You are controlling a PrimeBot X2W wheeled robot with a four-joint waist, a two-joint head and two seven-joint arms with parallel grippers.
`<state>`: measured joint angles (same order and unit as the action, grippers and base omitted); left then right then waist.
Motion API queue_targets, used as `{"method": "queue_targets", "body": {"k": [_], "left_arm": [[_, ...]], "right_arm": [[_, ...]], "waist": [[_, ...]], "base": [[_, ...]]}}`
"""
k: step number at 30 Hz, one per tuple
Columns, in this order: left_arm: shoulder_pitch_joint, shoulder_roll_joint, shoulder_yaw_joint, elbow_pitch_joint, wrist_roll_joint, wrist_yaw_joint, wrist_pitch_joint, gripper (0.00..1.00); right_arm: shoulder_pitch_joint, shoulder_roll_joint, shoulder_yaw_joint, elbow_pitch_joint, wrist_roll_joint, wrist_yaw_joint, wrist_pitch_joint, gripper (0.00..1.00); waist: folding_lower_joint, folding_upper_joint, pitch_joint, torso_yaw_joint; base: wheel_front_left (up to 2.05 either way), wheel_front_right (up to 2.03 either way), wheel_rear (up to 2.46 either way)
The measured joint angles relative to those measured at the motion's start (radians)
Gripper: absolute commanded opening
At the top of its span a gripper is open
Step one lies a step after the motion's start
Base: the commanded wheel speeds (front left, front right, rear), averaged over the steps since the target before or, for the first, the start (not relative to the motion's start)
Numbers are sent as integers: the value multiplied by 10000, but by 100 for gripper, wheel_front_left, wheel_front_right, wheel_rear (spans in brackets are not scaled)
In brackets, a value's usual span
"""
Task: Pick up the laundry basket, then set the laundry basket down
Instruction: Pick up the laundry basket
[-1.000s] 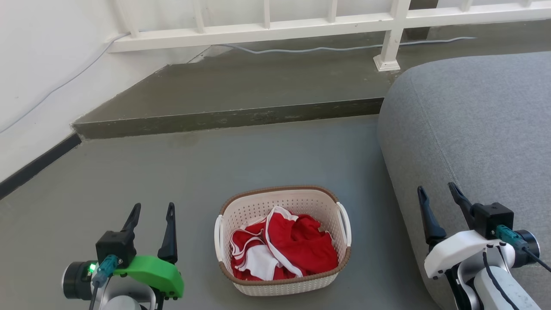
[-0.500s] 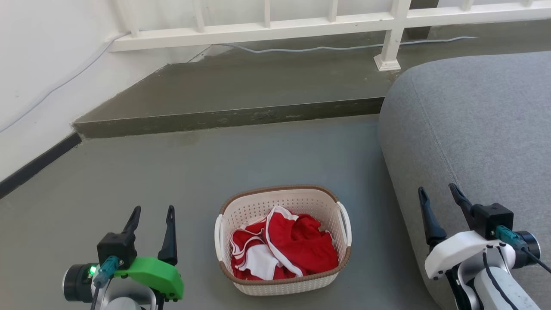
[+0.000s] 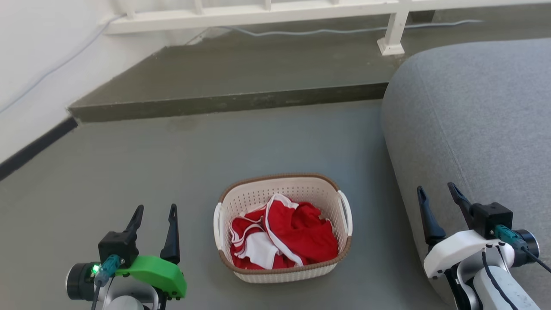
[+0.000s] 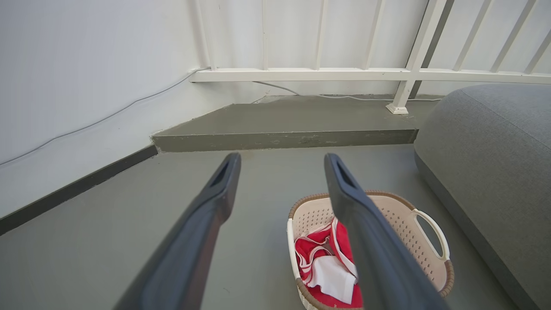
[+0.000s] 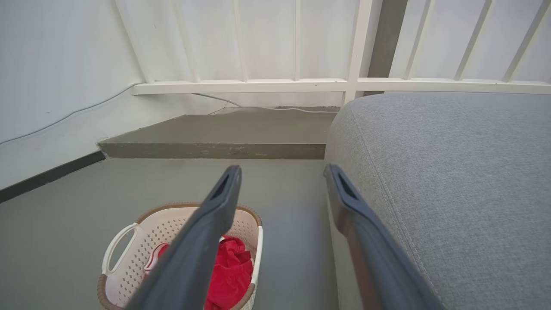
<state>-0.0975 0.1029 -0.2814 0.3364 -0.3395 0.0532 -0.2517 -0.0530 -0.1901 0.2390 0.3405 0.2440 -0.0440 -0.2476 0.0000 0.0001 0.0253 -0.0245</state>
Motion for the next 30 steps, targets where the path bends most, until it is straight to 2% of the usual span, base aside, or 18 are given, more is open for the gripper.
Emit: {"method": "queue_targets", "body": {"k": [7, 30], "left_arm": [[-195, -171, -23, -221, 4, -2, 0, 100], [-2474, -249, 100, -236, 336, -2, -2, 100]], "right_arm": [[-321, 0, -15, -104, -54, 77, -4, 100], [-2341, 65, -253, -165, -165, 263, -40, 100]], "waist": [[0, 0, 756, 9], [1, 0, 3947, -32]], "base": [[0, 0, 0], [0, 0, 0]]}}
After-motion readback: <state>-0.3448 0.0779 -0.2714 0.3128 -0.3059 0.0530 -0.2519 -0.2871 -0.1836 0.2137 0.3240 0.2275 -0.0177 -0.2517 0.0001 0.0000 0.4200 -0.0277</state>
